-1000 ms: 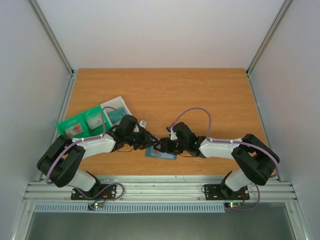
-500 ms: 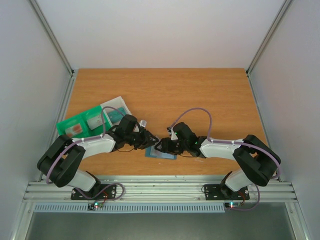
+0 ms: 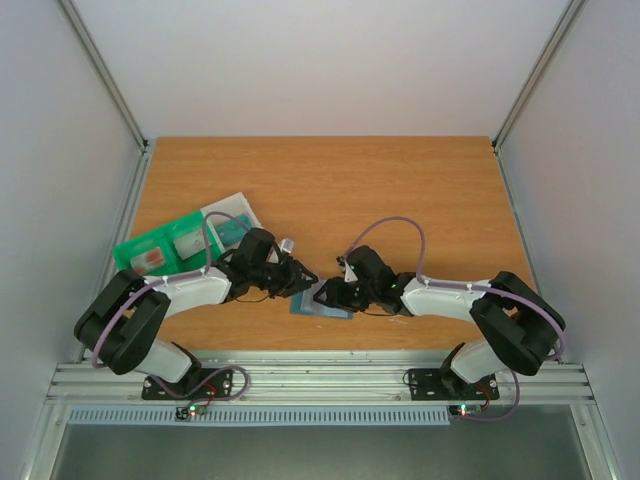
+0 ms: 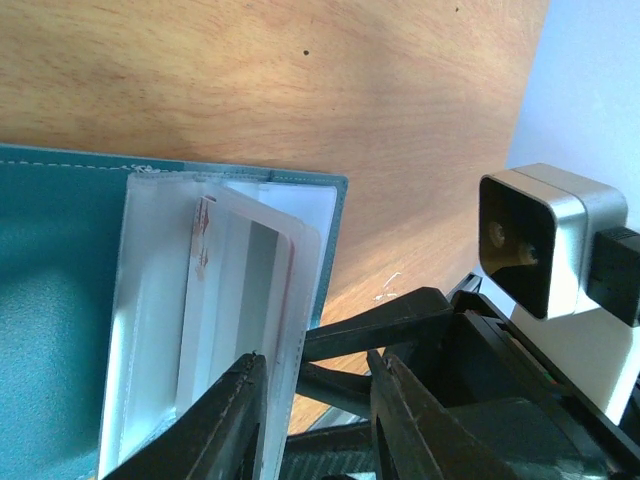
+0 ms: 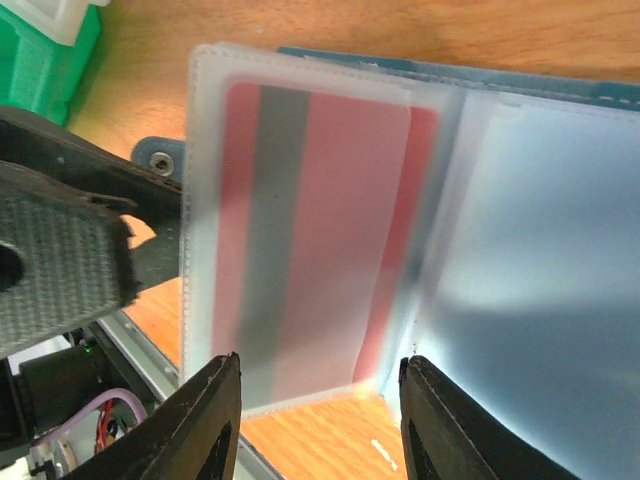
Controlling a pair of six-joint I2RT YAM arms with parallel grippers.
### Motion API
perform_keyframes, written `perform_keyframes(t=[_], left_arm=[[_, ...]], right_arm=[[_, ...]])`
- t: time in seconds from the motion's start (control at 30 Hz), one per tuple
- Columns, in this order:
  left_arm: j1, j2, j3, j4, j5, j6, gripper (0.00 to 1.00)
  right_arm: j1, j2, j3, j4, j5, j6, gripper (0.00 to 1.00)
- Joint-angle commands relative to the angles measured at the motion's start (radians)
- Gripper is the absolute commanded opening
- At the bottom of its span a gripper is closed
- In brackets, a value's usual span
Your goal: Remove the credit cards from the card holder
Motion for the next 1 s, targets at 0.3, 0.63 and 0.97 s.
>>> perform_keyframes(t=[0.3, 0.63, 0.97], left_arm=[[-0.006, 0.015, 0.020, 0.039, 0.017, 0.005, 0.31], [-0.007, 0.016, 0.018, 0.042, 0.021, 0.002, 0.31], [-0.008, 0.013, 0.020, 0.045, 0.025, 0.001, 0.31]], right_arm=[[-0.002, -0.020, 0.044, 0.030, -0.039, 0.024, 0.53], [-0.002, 0.017, 0.062, 0.016, -0.027, 0.031, 0.53], [-0.002, 0.018, 0.063, -0.036, 0.006, 0.013, 0.36]])
